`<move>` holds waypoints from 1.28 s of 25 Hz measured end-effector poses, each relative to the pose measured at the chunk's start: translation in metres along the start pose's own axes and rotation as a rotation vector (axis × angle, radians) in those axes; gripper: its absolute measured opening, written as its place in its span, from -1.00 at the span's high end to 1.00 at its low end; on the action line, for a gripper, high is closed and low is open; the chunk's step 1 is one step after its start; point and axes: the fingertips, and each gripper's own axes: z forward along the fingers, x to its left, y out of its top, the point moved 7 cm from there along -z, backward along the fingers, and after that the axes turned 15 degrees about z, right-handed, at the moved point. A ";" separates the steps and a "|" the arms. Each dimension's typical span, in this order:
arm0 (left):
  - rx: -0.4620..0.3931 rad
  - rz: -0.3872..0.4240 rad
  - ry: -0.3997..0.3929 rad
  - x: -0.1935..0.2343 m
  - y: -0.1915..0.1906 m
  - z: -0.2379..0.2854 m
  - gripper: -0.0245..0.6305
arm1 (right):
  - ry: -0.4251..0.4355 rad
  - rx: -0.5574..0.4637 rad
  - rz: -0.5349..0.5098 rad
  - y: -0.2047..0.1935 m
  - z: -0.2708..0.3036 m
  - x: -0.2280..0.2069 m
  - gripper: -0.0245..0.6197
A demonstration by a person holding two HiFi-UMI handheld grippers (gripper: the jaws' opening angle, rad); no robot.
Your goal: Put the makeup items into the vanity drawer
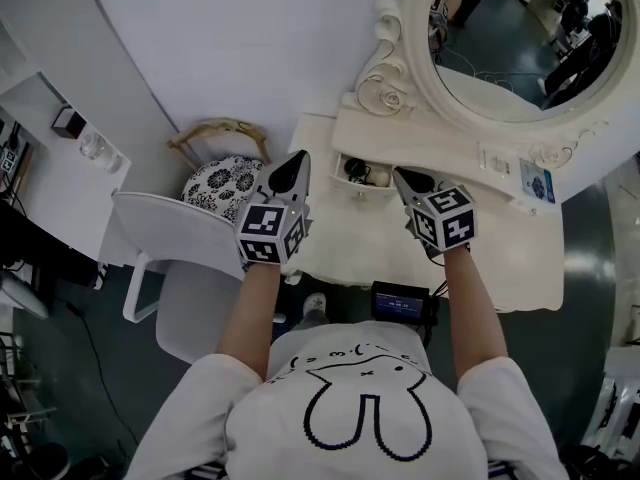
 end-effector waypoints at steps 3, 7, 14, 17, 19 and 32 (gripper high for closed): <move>-0.011 -0.002 0.001 -0.016 0.008 -0.004 0.91 | -0.018 -0.157 0.151 0.003 -0.033 -0.012 0.94; -0.021 -0.001 -0.007 -0.039 0.016 -0.009 0.91 | -0.077 -0.298 0.185 0.001 -0.074 -0.021 0.94; -0.056 0.020 -0.022 -0.072 0.035 -0.018 0.91 | -0.125 -0.457 0.180 -0.006 -0.126 -0.018 0.94; -0.062 0.032 -0.027 -0.082 0.039 -0.023 0.91 | -0.148 -0.486 0.110 -0.008 -0.137 -0.010 0.94; -0.068 0.041 -0.029 -0.086 0.041 -0.027 0.91 | -0.167 -0.500 0.056 -0.009 -0.143 -0.003 0.94; -0.152 0.104 -0.057 -0.085 0.058 -0.054 0.91 | -0.186 -0.590 -0.050 -0.005 -0.166 0.039 0.94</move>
